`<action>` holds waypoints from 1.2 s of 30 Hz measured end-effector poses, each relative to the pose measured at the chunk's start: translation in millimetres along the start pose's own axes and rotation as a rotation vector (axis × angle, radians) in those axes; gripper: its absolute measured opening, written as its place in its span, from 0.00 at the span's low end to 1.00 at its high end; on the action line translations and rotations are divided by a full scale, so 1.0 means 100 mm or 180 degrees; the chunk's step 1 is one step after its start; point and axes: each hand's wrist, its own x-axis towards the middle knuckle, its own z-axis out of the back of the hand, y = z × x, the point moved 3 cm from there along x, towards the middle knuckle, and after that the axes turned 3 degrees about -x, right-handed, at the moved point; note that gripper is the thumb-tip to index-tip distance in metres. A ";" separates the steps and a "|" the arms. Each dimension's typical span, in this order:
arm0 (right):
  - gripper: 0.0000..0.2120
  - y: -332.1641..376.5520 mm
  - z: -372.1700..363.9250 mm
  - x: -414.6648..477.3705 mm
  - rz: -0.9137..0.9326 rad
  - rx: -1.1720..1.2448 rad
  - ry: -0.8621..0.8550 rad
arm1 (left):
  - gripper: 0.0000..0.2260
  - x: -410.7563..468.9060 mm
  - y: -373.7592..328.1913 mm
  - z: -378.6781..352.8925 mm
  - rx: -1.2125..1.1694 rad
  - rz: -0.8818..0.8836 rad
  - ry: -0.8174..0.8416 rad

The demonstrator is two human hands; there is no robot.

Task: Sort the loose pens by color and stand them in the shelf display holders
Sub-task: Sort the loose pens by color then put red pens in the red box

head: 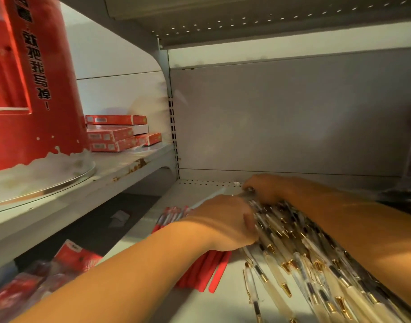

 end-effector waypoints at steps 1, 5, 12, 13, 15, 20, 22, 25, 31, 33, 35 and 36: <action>0.14 0.00 0.01 0.01 -0.0033 0.0034 -0.0083 | 0.07 -0.01 0.03 0.02 -0.0073 -0.0022 0.0101; 0.11 -0.07 0.14 -0.05 -0.0125 -0.0102 -0.0554 | 0.14 -0.05 0.10 0.02 -0.0048 -0.0179 0.0457; 0.08 0.06 0.41 -0.69 0.0572 0.0542 -0.0786 | 0.12 -0.07 0.12 -0.06 -0.0088 -0.0362 0.0552; 0.09 0.13 0.41 -0.83 0.0698 0.0554 -0.0751 | 0.11 -0.06 0.12 -0.06 -0.0085 -0.0386 0.0540; 0.13 0.27 0.38 -1.11 0.0882 0.0454 -0.0702 | 0.10 -0.05 0.12 -0.07 -0.0066 -0.0432 0.0484; 0.13 0.48 0.32 -1.64 0.1126 0.0518 -0.0435 | 0.06 -0.01 0.12 -0.10 0.0134 -0.0495 0.0137; 0.12 0.53 0.29 -1.75 0.1118 0.0418 -0.0247 | 0.06 -0.01 0.13 -0.11 0.0148 -0.0463 0.0022; 0.17 0.63 0.25 -1.88 0.1213 0.0213 -0.0132 | 0.09 -0.03 0.11 -0.11 0.0080 -0.0360 0.0014; 0.22 0.78 0.35 -2.20 0.1479 0.0444 0.0134 | 0.12 -0.06 0.09 -0.11 0.0027 -0.0241 0.0025; 0.25 0.84 0.35 -2.33 0.1699 0.0452 0.0335 | 0.11 -0.06 0.08 -0.11 -0.0042 -0.0281 0.0023; 0.30 0.89 0.32 -2.41 0.1798 0.0281 0.0400 | 0.11 -0.06 0.07 -0.12 -0.0088 -0.0310 0.0055; 0.32 0.91 0.29 -2.43 0.1788 0.0198 0.0402 | 0.14 -0.05 0.07 -0.13 -0.0078 -0.0321 0.0084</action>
